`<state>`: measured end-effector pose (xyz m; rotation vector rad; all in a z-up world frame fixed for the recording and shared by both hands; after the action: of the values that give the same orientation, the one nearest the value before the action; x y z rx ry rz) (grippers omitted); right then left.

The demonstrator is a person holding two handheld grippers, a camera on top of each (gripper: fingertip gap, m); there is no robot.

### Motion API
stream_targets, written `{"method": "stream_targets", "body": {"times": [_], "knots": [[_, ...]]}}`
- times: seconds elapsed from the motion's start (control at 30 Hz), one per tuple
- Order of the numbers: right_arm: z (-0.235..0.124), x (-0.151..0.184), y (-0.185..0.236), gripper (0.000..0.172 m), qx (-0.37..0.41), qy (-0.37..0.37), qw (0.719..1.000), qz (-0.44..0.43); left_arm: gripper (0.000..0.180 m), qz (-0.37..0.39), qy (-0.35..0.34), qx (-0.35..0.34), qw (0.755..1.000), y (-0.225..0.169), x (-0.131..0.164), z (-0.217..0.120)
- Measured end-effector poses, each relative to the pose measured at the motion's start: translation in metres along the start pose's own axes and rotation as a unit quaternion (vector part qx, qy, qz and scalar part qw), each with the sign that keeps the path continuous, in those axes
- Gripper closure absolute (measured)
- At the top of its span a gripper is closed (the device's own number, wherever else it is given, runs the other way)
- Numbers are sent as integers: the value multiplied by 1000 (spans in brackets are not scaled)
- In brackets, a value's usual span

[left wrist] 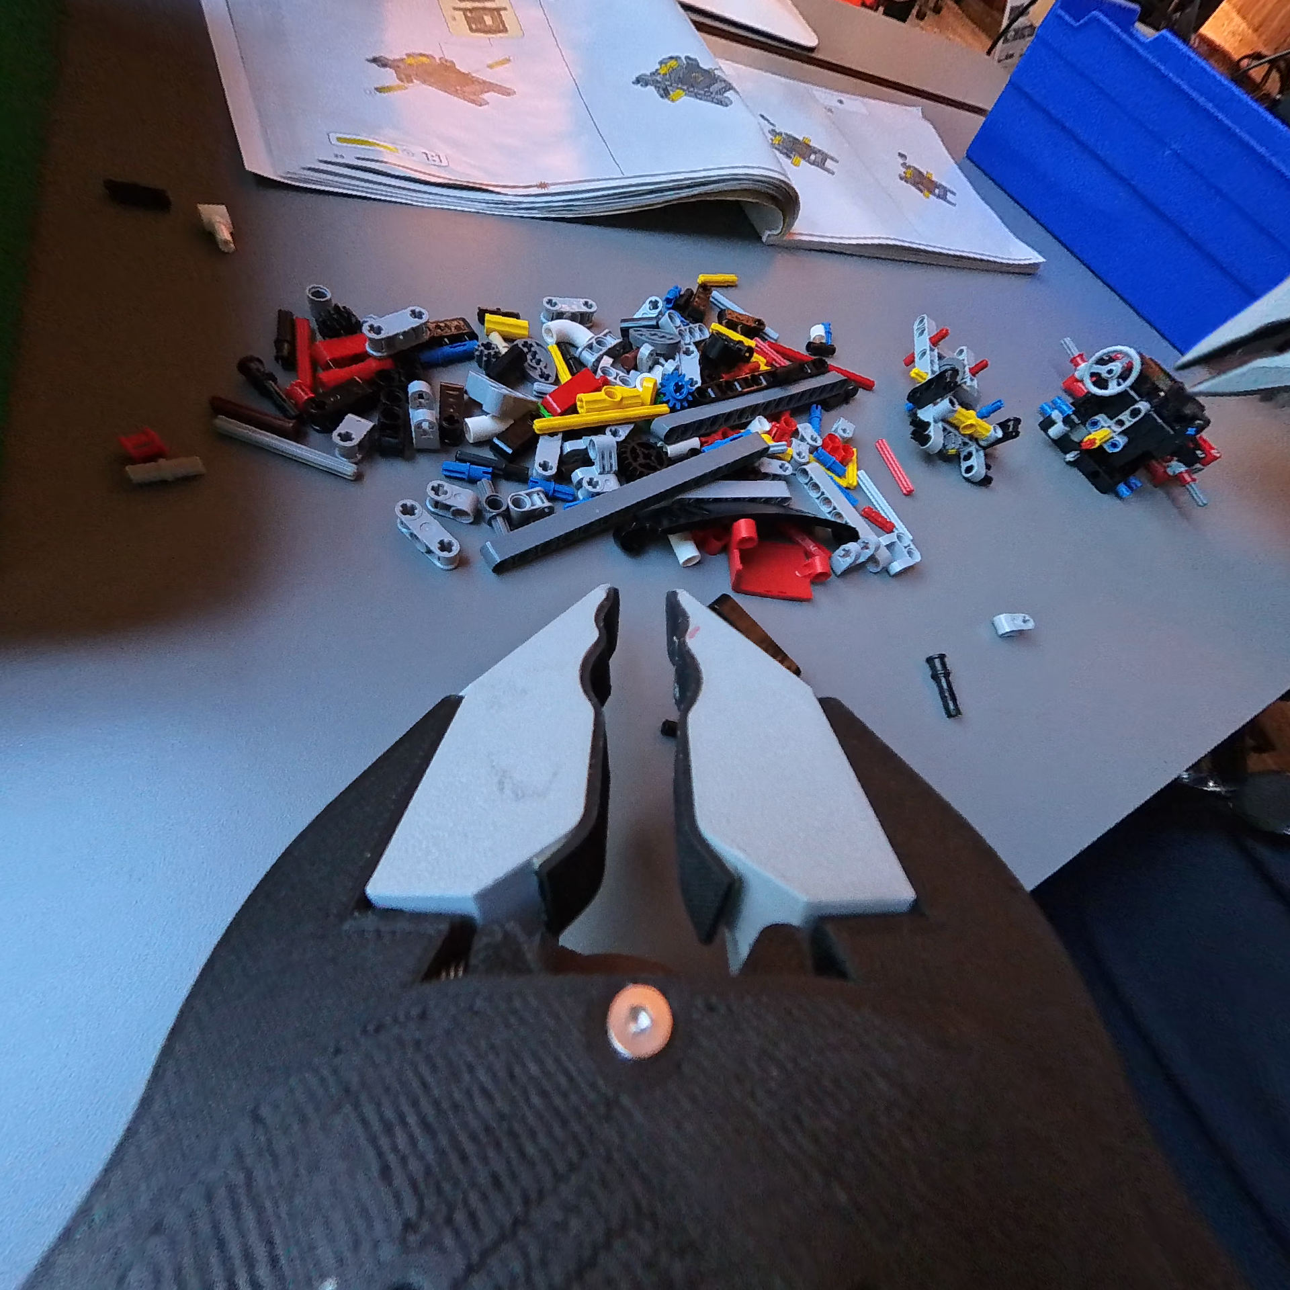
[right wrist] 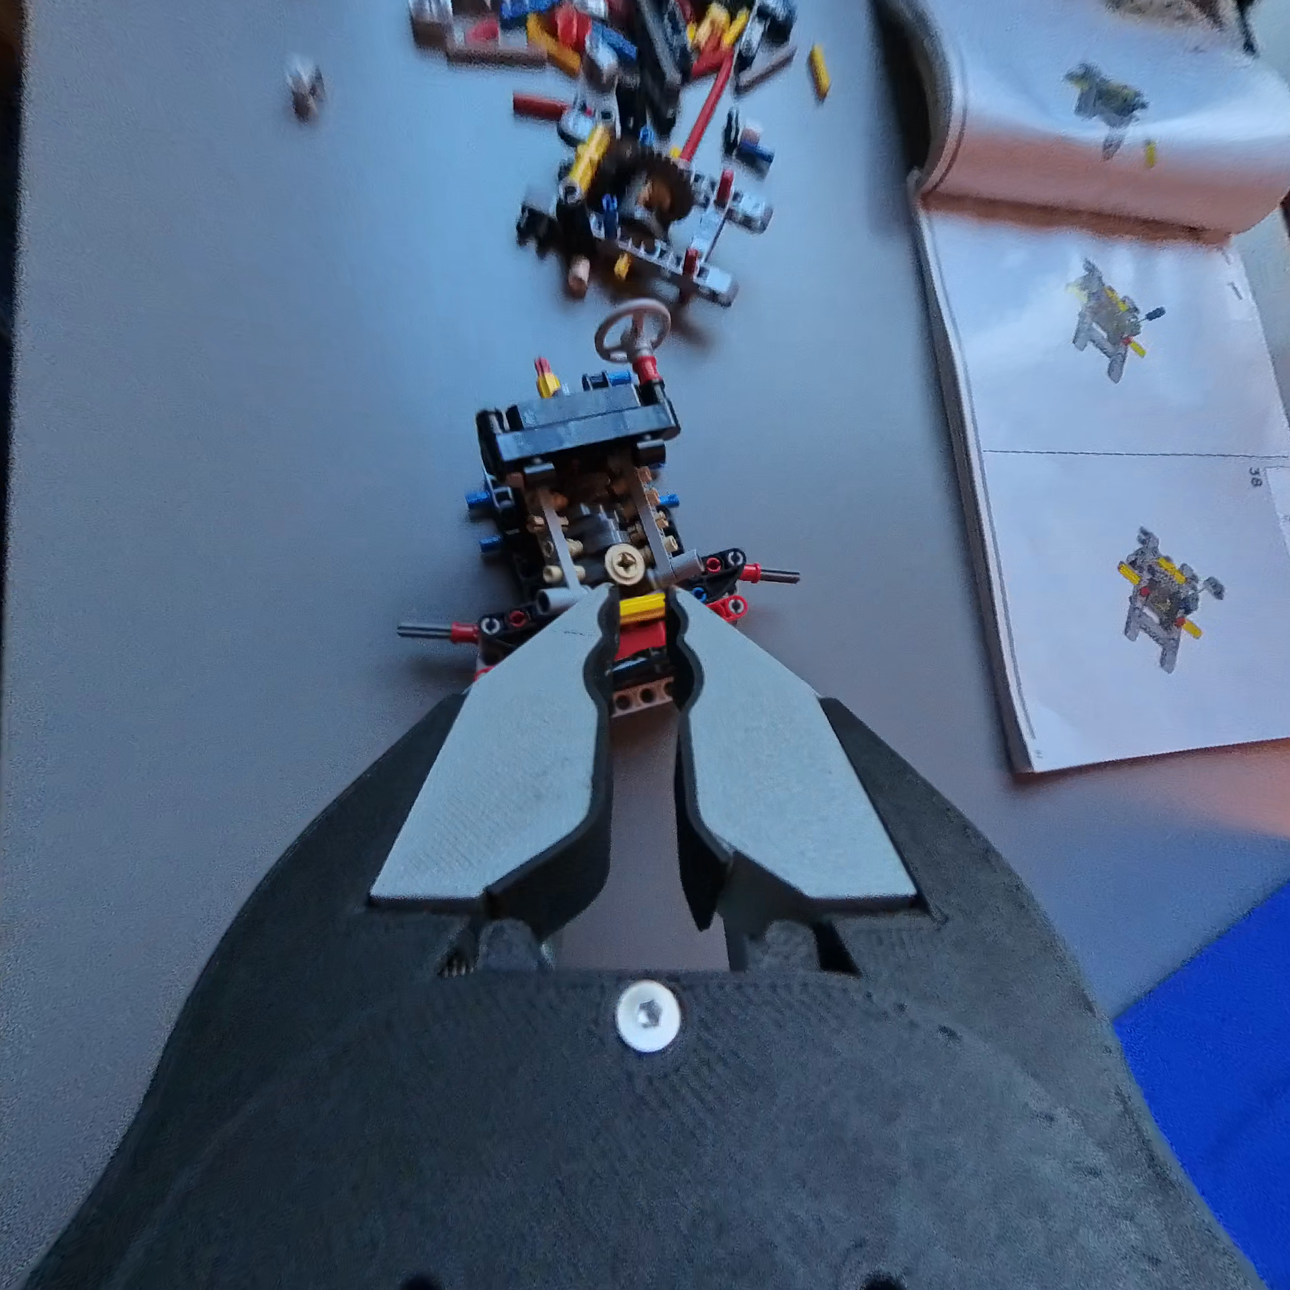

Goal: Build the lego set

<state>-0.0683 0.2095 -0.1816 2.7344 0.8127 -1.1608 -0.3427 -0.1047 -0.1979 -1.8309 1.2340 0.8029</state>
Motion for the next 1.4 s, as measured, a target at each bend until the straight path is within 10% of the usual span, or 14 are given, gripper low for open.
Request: {"method": "stream_targets", "body": {"times": [0.5, 1.4], "knots": [[9, 4, -5, 161, -33, 81, 995, -38, 170, 0, -11, 5, 1000, -1, -2, -2], [-8, -11, -12, 167, -30, -66, 996, 45, 170, -9, -14, 14, 1000, 0, -2, -3]]}}
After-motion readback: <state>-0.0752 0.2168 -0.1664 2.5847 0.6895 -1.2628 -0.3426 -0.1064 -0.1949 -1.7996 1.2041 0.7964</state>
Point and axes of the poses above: each gripper's, where its closed fingertips meet, z out along the fingers, x out of its underside, y = z × x across the jaws, the point moved 4 cm from there along -z, back along the fingers, and after that the axes turned 4 degrees about z, right-handed, at the moved point
